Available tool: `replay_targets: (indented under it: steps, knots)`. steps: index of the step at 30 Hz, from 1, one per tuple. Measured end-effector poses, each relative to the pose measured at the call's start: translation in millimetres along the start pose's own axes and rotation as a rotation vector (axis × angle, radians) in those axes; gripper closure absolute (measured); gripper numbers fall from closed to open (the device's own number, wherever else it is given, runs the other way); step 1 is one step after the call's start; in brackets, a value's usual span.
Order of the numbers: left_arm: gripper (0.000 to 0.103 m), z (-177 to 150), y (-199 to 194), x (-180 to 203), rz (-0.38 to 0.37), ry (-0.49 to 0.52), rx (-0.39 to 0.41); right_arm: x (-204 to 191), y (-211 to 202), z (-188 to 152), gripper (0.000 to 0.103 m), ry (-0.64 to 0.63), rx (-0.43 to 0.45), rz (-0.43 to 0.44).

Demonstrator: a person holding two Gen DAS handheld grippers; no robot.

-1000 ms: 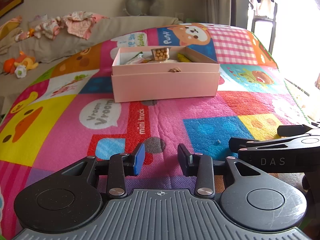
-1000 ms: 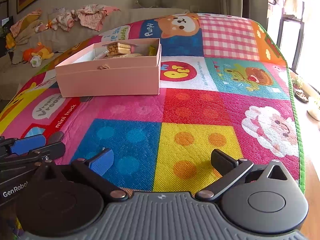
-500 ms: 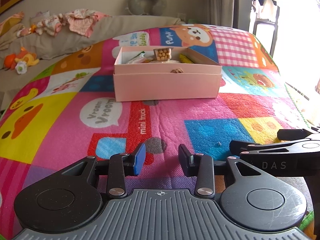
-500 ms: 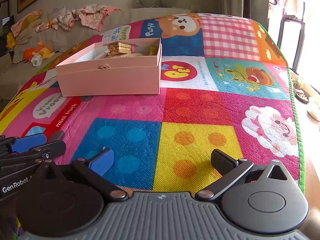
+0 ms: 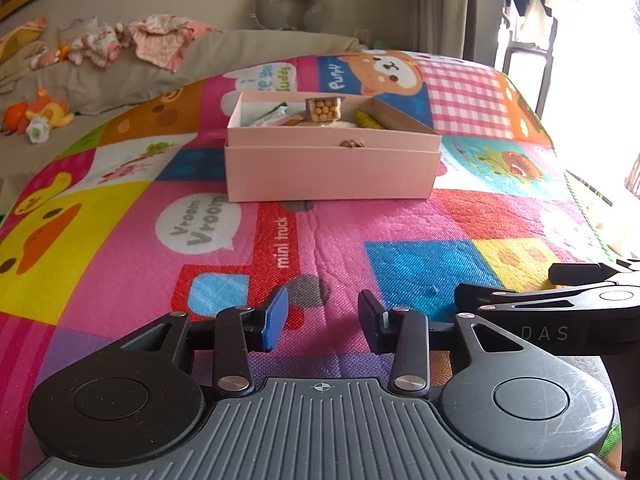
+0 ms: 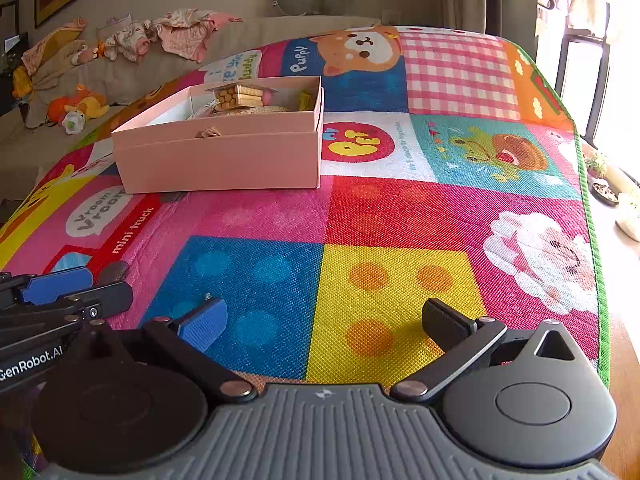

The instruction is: Organize objects

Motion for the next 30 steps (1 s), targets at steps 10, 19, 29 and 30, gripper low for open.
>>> replay_targets:
  steps: [10,19,29,30]
  knots:
    - [0.06,0.1,1.4,2.1,0.02,0.024,0.0,0.4,0.3,0.3,0.0,-0.003,-0.001,-0.002]
    - [0.06,-0.6,-0.9,-1.0,0.013,0.004,0.002,2.4,0.1,0.3,0.0,0.004,0.0,0.003]
    - [0.061,-0.5,-1.0,0.9,0.019,0.017,0.001,3.6,-0.1,1.4,0.0,-0.006,-0.002,0.0]
    - [0.061,-0.5,-1.0,1.1,0.02,0.018,0.001,3.1,-0.1,1.4,0.0,-0.006,-0.002,0.0]
Point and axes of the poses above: each gripper's, at about its wrist camera, not at the fingertips, and y roughly the way its jaws point, x to its right, z to its top, the point moved 6 cm from there along y, roughly the way its jaws point, and after that the axes turned 5 degrees about z, right-handed, at the moved point
